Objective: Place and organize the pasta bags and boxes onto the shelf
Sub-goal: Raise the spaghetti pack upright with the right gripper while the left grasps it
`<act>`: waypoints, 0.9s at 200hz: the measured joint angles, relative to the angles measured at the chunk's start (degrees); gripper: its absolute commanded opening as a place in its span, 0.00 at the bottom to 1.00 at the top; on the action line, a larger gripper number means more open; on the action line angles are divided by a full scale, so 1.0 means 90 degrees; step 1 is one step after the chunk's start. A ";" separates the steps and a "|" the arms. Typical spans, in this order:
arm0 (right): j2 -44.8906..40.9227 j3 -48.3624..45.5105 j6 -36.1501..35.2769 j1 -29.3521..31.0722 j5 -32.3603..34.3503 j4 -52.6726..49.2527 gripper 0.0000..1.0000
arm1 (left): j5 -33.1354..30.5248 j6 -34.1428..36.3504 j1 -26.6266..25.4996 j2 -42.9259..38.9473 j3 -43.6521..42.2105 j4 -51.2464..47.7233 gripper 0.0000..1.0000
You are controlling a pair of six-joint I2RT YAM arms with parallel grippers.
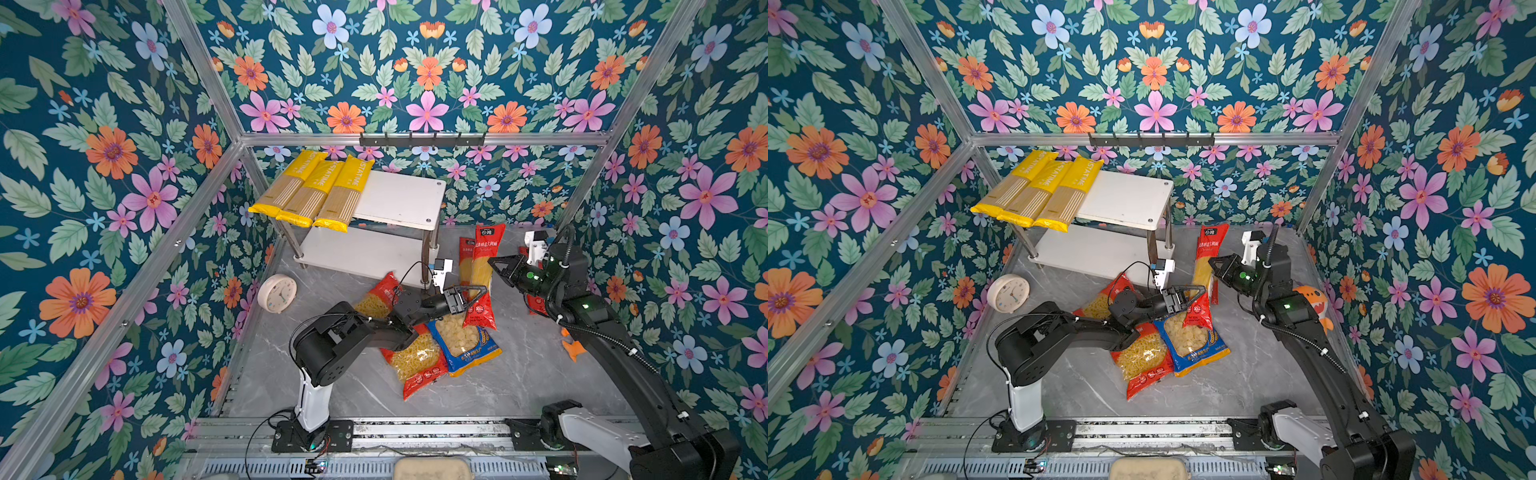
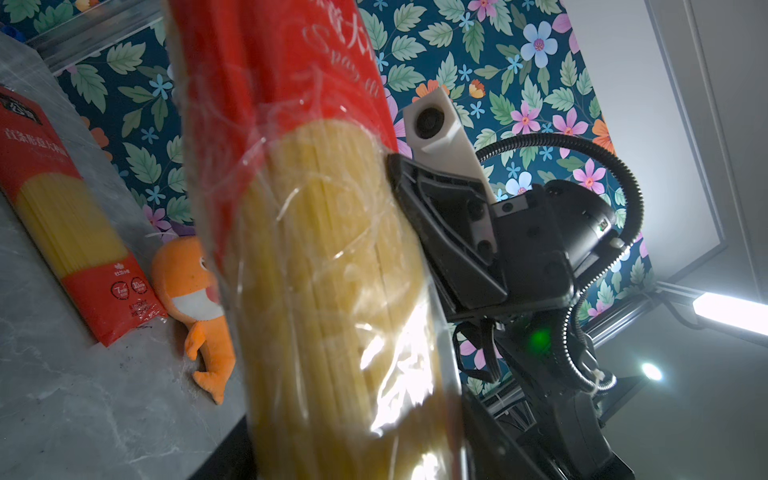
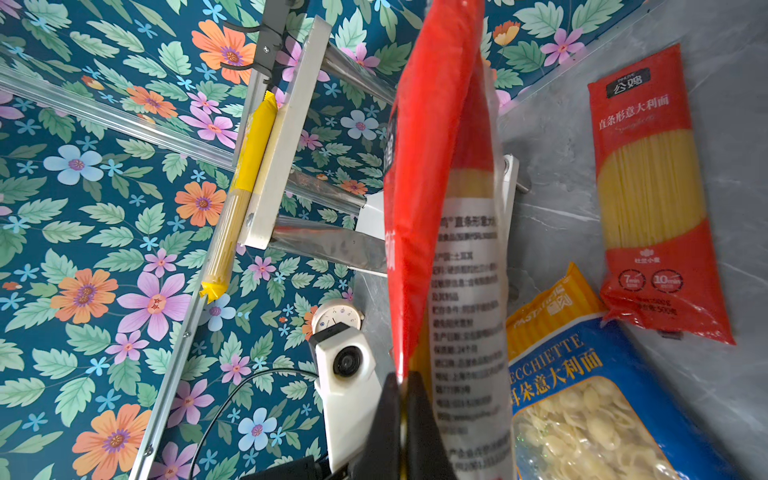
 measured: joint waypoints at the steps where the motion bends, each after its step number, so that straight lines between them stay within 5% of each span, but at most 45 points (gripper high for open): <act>1: 0.0000 -0.0002 0.0000 0.0000 -0.0002 0.0000 0.00 | 0.0002 0.0000 0.0000 0.0000 0.0000 0.0000 0.56; 65: -0.0032 0.0046 -0.0090 0.0000 -0.0063 -0.0063 0.09 | 0.0032 -0.0039 0.0002 -0.0085 -0.0010 -0.0066 0.33; 99: -0.0075 0.0223 -0.0308 -0.0005 -0.0012 -0.0301 0.27 | 0.0044 -0.0046 0.0012 -0.0085 0.0097 -0.0209 0.24; 127: -0.0124 0.0495 -0.0678 -0.0012 -0.0066 -0.0755 0.52 | 0.0202 -0.0049 0.0010 -0.0085 0.0095 -0.0209 0.18; 180: 0.0253 0.1005 -0.1576 -0.0595 -0.0471 -0.1902 0.80 | 0.0359 0.0083 0.0019 -0.0410 -0.0211 -0.0559 0.17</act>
